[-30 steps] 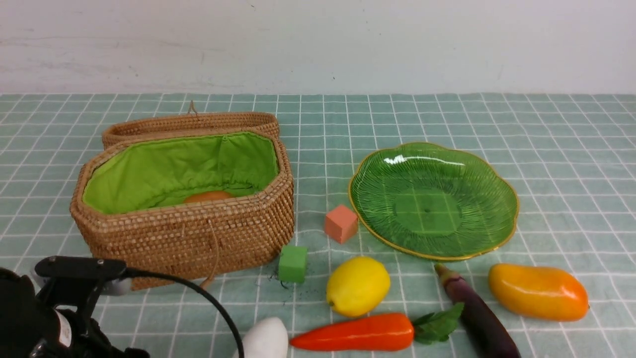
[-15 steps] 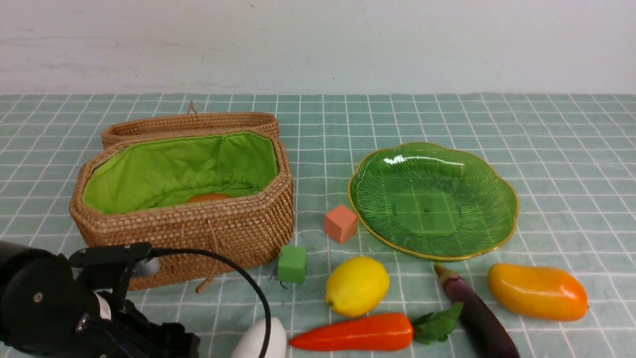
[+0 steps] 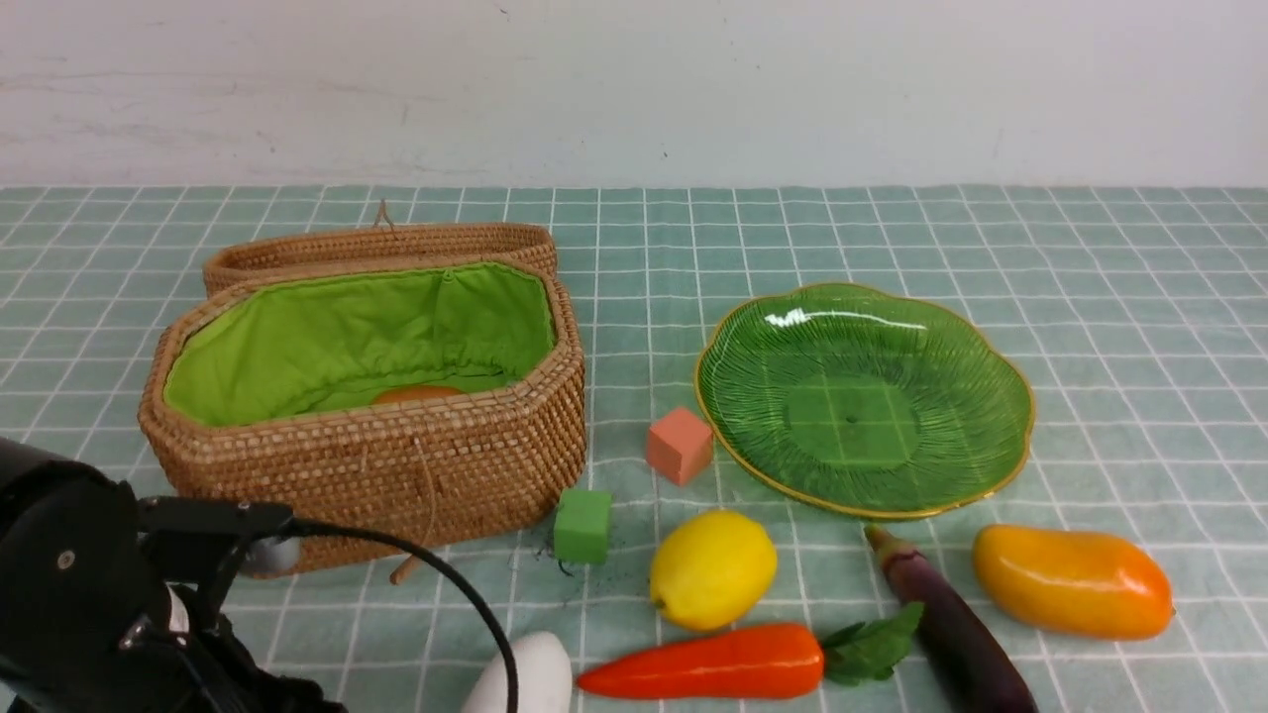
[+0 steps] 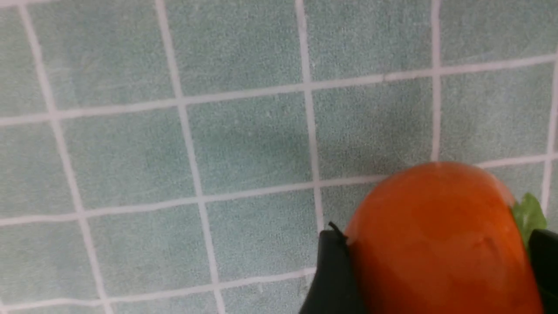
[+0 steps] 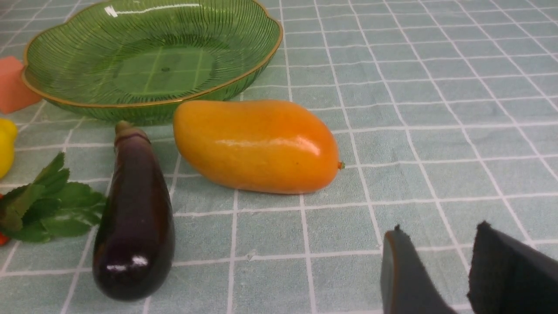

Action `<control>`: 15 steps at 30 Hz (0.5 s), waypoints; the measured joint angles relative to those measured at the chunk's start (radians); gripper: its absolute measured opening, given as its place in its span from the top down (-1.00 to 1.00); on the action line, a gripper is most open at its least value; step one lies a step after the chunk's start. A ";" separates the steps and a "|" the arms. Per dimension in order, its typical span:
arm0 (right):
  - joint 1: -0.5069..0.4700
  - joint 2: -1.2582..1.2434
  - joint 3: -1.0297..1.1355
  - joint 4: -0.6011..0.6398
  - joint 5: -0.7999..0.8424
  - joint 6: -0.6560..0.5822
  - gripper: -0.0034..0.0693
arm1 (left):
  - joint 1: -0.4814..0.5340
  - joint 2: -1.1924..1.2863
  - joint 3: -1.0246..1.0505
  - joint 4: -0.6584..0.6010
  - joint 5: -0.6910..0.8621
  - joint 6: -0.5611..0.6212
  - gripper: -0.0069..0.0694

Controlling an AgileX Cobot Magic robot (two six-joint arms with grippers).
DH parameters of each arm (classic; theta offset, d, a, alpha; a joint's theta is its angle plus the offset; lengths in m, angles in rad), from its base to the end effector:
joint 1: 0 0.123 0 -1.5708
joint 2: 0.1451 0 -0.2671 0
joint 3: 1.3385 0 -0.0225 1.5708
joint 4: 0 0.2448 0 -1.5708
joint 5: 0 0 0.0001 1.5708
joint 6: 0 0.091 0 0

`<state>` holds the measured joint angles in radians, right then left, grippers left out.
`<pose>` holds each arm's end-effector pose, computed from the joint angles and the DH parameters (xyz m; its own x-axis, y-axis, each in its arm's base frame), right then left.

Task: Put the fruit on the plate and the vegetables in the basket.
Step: Grab a tomato with your left arm and place it on the plate on the right.

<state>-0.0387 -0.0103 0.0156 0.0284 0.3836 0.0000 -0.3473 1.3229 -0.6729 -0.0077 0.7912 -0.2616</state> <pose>0.0643 -0.0015 0.1742 -0.2959 0.0378 -0.9545 0.0364 0.9989 0.0283 0.1983 -0.0723 0.1882 -0.9758 0.0726 -0.2061 0.0871 0.9943 -0.0619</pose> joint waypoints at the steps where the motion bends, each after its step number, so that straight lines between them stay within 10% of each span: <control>1: 0.000 0.000 0.000 0.000 0.000 0.000 0.24 | 0.000 -0.004 -0.003 0.000 0.001 0.001 -0.49; 15: 0.000 0.000 0.000 0.001 0.000 0.000 0.24 | 0.000 -0.043 -0.116 -0.055 0.001 0.005 -0.49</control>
<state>-0.0387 -0.0103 0.0156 0.0293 0.3836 0.0000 -0.3473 1.2794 -0.7894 -0.0630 0.7919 -0.2568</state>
